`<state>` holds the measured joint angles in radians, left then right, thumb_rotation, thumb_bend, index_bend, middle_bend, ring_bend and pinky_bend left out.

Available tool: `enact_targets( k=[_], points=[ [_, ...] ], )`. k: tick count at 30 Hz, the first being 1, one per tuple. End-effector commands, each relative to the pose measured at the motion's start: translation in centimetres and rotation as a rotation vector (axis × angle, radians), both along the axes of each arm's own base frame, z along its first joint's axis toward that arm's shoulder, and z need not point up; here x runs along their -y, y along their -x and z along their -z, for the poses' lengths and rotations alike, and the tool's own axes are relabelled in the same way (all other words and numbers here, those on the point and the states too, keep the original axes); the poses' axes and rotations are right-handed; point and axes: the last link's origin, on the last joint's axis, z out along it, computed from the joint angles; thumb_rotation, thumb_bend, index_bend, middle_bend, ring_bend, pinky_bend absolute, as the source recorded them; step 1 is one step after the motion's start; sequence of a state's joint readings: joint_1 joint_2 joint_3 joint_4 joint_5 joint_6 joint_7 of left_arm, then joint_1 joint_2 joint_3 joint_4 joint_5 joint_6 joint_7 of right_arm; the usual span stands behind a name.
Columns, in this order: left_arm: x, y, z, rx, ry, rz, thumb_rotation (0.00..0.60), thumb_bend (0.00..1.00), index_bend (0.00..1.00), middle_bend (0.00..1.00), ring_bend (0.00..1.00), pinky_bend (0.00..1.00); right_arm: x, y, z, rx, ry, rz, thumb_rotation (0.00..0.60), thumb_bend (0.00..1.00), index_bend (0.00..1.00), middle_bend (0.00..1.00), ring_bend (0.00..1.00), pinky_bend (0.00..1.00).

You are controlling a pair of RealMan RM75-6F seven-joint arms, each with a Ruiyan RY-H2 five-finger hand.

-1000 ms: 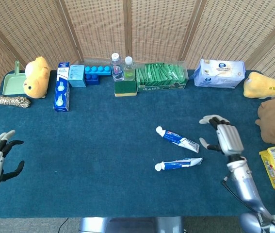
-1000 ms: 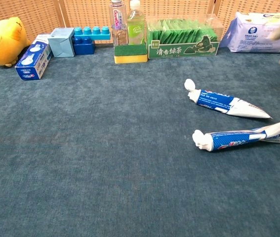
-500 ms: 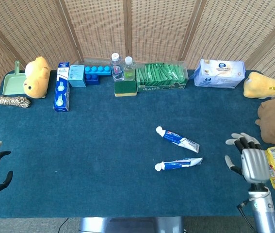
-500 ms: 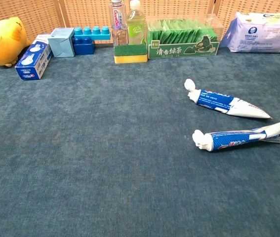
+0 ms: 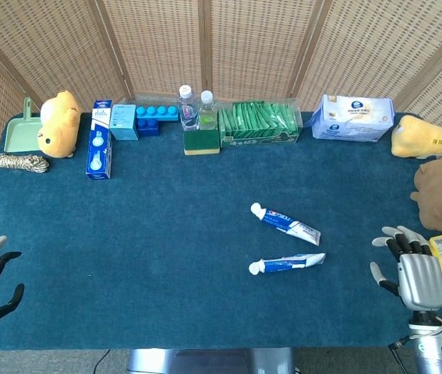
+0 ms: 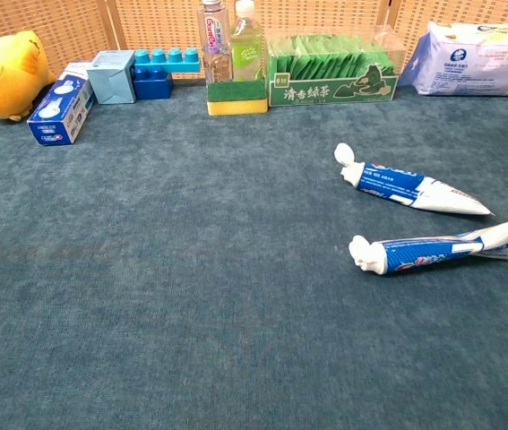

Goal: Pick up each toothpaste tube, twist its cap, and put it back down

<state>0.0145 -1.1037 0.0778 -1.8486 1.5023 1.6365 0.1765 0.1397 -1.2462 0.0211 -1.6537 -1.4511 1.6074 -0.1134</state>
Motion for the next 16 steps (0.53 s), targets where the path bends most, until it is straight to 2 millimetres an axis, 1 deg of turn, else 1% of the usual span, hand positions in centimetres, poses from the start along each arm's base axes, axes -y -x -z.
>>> enact_targets(
  k=[1, 6, 16],
  points=[
    [0.36, -0.21, -0.41, -0.005, -0.013, -0.001, 0.6, 0.35, 0.23, 0.1, 0.03, 0.12, -0.16, 0.22, -0.19, 0.0, 0.007, 0.003, 0.6, 0.33, 0.39, 0.29, 0.17, 0.2],
    [0.61, -0.4, -0.92, -0.007, -0.032, 0.0, 0.6, 0.35, 0.23, 0.1, 0.03, 0.12, -0.25, 0.45, -0.16, 0.013, 0.008, 0.005, 0.6, 0.33, 0.39, 0.29, 0.17, 0.2],
    [0.61, -0.8, -0.78, -0.008, -0.02, -0.001, 0.6, 0.35, 0.23, 0.09, 0.02, 0.12, -0.37, 0.75, 0.05, 0.028, 0.005, 0.006, 0.6, 0.33, 0.4, 0.29, 0.17, 0.2]
  ],
)
